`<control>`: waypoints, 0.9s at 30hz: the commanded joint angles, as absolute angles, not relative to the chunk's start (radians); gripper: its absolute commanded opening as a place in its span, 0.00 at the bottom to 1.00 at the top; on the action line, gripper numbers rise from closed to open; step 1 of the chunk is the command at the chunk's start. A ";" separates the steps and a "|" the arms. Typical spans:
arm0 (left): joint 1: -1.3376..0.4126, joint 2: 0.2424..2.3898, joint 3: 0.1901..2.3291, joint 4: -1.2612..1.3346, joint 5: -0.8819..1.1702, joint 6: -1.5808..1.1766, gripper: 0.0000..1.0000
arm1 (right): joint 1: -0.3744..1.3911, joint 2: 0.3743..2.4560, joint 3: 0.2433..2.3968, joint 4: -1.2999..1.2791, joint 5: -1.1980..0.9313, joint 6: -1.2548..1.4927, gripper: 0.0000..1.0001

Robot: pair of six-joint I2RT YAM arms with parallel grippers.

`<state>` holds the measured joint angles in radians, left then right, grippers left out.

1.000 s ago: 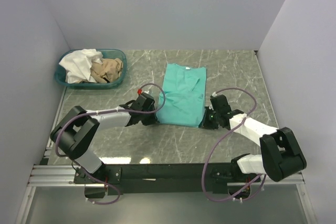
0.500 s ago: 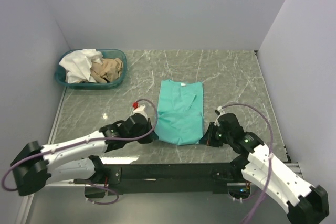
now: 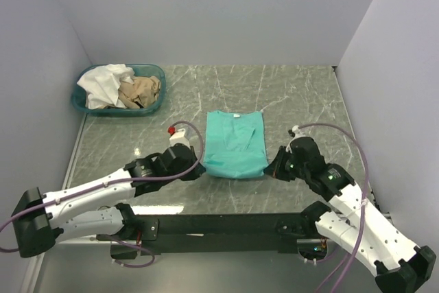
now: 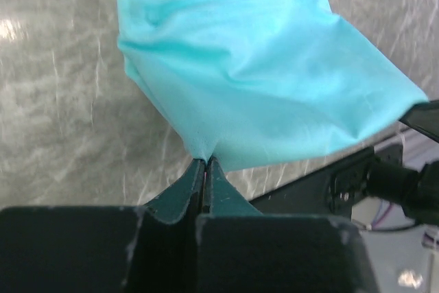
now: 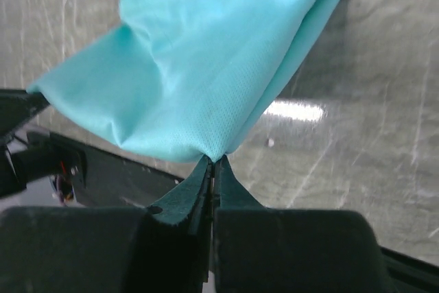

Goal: Fold and stack the t-shirts
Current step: Fold the tshirt

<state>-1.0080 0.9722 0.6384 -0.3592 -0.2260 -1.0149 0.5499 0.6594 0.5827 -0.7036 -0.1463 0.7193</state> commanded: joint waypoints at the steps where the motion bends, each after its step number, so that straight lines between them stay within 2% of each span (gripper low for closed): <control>1: -0.991 1.034 0.759 -0.391 -0.325 -0.987 0.01 | 0.514 0.715 0.695 -0.647 -0.061 0.681 0.00; 14: -0.744 1.164 0.896 -0.275 -0.212 -0.851 0.01 | 0.405 0.871 0.867 -0.606 -0.069 0.561 0.00; 27: -0.632 1.376 1.081 -0.201 -0.146 -0.770 0.01 | 0.264 1.063 0.960 -0.493 -0.202 0.532 0.00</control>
<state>-0.6590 1.3479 1.0050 -0.2653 -0.1593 -0.8249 0.2962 1.0409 0.9005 -0.5591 -0.1783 0.5568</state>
